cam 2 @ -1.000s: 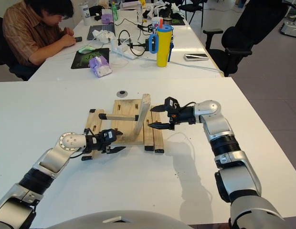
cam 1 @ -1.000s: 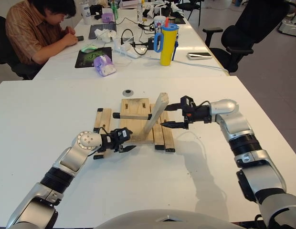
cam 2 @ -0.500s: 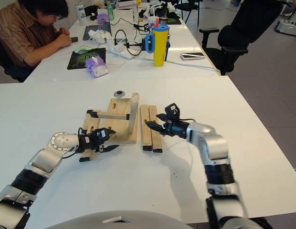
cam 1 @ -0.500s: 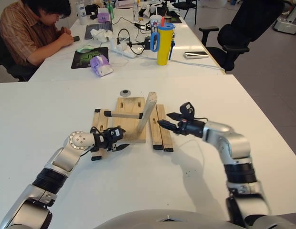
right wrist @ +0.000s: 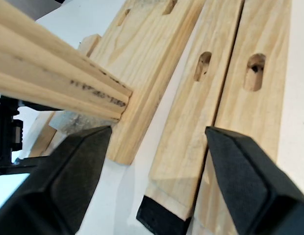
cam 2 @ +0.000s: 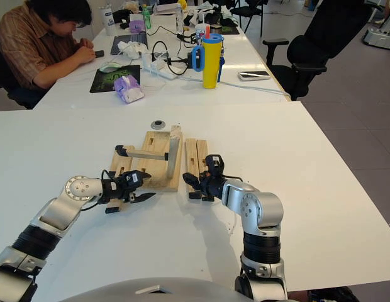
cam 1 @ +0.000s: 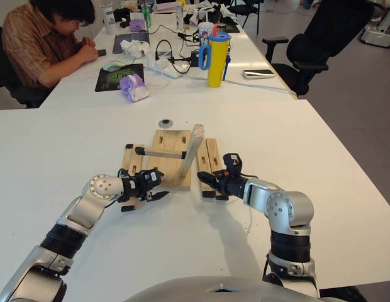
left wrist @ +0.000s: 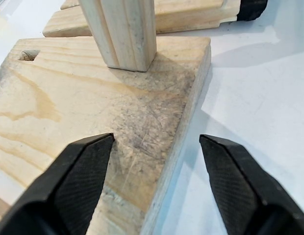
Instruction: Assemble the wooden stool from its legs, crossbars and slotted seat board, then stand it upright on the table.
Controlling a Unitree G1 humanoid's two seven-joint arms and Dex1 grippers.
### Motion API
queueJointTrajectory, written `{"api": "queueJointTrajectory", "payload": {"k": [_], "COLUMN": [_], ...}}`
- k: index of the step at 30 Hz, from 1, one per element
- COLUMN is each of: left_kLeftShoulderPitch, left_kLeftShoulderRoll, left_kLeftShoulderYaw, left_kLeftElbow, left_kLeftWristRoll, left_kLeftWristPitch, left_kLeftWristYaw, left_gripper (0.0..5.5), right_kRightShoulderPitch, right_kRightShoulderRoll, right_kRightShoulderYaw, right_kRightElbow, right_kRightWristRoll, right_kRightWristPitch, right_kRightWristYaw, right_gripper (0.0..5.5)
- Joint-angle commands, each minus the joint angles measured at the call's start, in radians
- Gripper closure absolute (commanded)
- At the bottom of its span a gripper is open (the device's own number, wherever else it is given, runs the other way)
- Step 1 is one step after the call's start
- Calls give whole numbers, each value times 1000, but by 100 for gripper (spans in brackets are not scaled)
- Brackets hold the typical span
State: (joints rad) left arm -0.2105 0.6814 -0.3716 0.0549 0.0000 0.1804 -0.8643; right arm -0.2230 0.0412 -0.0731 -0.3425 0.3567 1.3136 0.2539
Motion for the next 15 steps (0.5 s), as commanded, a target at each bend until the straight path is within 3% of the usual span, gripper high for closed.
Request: {"api": "queueJointTrajectory", "payload": {"k": [1, 10, 15], "left_kLeftShoulderPitch": [123, 137, 148], "left_kLeftShoulderRoll": [-3, -24, -47], "left_kLeftShoulderYaw": [-79, -88, -95], "left_kLeftElbow": [64, 34, 8], "left_kLeftWristRoll": [51, 51, 60], "left_kLeftWristPitch": [124, 145, 164], "left_kLeftWristYaw": [-23, 7, 46], "left_gripper": [227, 227, 227], "right_kRightShoulderPitch": [-9, -45, -71], "right_kRightShoulderRoll": [16, -44, -137], "right_kRightShoulderYaw": [-2, 90, 146], "right_kRightElbow": [29, 63, 32], "right_kRightWristRoll": [4, -45, -76], "right_kRightWristPitch": [43, 104, 96], "right_kRightWristYaw": [-34, -94, -100], "right_gripper": [196, 196, 196]}}
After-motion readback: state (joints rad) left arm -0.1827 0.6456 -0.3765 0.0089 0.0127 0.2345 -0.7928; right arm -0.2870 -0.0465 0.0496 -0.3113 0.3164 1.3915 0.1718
